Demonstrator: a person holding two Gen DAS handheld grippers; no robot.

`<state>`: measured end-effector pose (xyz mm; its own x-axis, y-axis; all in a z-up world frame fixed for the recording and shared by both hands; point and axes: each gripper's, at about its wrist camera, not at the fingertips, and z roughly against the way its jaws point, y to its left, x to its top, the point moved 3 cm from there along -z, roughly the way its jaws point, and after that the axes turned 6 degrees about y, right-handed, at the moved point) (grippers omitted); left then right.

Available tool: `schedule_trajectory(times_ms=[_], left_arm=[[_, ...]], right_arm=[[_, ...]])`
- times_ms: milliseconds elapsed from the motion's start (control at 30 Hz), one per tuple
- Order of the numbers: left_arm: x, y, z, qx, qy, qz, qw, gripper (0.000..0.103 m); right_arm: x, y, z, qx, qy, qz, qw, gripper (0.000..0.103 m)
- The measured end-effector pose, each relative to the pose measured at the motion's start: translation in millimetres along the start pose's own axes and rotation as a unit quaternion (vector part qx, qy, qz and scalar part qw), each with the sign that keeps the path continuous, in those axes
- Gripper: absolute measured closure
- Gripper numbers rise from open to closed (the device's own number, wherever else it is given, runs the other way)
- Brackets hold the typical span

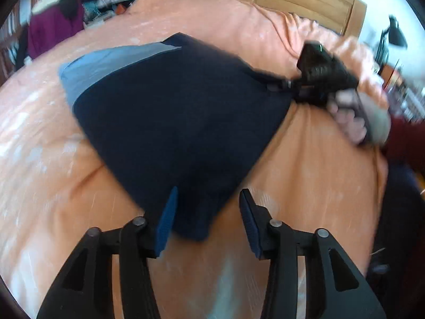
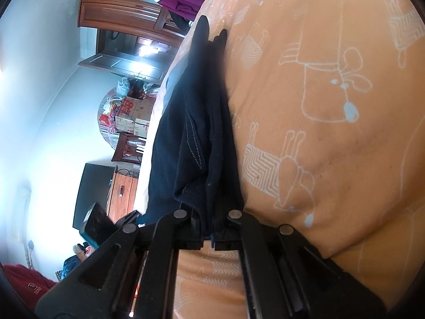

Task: Fold small clothes

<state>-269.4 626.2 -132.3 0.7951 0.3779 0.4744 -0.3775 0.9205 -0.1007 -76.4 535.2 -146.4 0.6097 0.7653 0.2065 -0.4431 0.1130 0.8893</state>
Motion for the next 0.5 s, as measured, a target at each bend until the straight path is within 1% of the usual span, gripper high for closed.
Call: schedule_trajectory(times_ms=[67, 133, 200, 267, 333, 400, 467, 500], left_arm=[[-4, -9, 10, 0.011, 0.006, 0.0, 0.9999, 0.049], [-14, -10, 14, 0.018, 0.019, 0.013, 0.9996, 0.049], [-19, -12, 20, 0.014, 0.033, 0.022, 0.9991, 0.052], [-24, -19, 38, 0.017, 0.006, 0.034, 0.9992, 0.052], [-7, -15, 63, 0.011, -0.056, 0.063, 0.9963, 0.052], [15, -10, 76, 0.006, -0.106, 0.075, 0.9915, 0.052], [24, -4, 70, -0.018, -0.117, 0.079, 0.9898, 0.053], [26, -4, 58, -0.037, -0.108, 0.082, 0.9901, 0.053]], right_arm=[[1, 0, 0, -0.003, 0.001, -0.002, 1.0, 0.103], [1, 1, 1, -0.008, 0.0, -0.002, 1.0, 0.103], [1, 5, 1, -0.017, 0.0, 0.002, 1.0, 0.103], [0, 7, 3, -0.015, 0.001, 0.003, 1.0, 0.103], [0, 7, 3, -0.015, 0.0, 0.003, 1.0, 0.103], [0, 7, 3, -0.017, -0.001, 0.003, 1.0, 0.103], [0, 7, 3, -0.019, -0.002, 0.003, 1.0, 0.103], [0, 8, 3, -0.02, -0.002, 0.003, 1.0, 0.103]])
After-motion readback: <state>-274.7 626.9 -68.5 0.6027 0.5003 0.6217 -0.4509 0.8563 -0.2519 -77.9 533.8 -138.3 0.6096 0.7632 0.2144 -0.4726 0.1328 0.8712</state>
